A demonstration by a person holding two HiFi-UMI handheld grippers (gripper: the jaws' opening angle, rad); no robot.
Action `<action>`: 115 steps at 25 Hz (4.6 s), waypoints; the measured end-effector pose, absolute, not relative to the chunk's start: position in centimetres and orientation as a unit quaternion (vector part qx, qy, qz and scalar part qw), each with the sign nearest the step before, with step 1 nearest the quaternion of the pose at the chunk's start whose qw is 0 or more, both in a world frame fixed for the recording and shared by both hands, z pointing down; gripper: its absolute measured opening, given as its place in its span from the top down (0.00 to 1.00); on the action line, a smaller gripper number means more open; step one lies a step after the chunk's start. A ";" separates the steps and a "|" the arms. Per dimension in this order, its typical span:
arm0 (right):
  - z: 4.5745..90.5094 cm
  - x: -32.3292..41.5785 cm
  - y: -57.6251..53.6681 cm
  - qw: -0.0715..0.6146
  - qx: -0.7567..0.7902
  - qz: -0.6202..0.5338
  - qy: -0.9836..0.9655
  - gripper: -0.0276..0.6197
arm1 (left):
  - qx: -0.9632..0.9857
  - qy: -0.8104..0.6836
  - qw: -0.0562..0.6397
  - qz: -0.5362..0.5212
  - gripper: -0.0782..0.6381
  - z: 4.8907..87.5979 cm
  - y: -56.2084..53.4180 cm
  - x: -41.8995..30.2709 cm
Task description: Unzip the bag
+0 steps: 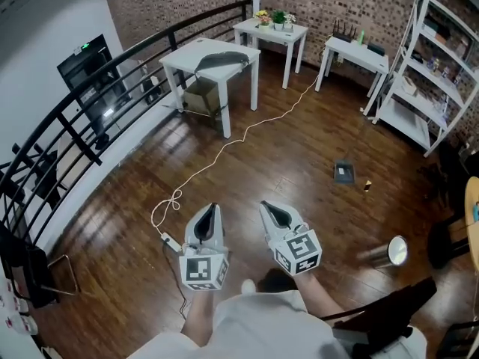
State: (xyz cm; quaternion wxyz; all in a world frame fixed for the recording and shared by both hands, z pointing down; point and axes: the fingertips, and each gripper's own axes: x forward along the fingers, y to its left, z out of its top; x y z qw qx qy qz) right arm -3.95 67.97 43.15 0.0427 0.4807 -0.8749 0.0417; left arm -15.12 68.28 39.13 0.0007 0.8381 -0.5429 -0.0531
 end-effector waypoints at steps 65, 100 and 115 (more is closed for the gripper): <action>43.9 3.6 -34.5 0.052 0.484 0.014 -0.873 0.98 | 0.844 -0.534 0.033 -0.019 0.87 42.6 -34.3 -8.0; 77.7 10.9 -64.3 0.362 0.401 0.107 -0.835 0.70 | 0.842 -0.485 0.180 0.151 0.87 63.0 -57.5 2.0; 72.3 8.9 -63.1 0.334 0.361 0.195 -0.849 0.86 | 0.831 -0.435 0.322 0.127 0.67 66.0 -58.5 3.6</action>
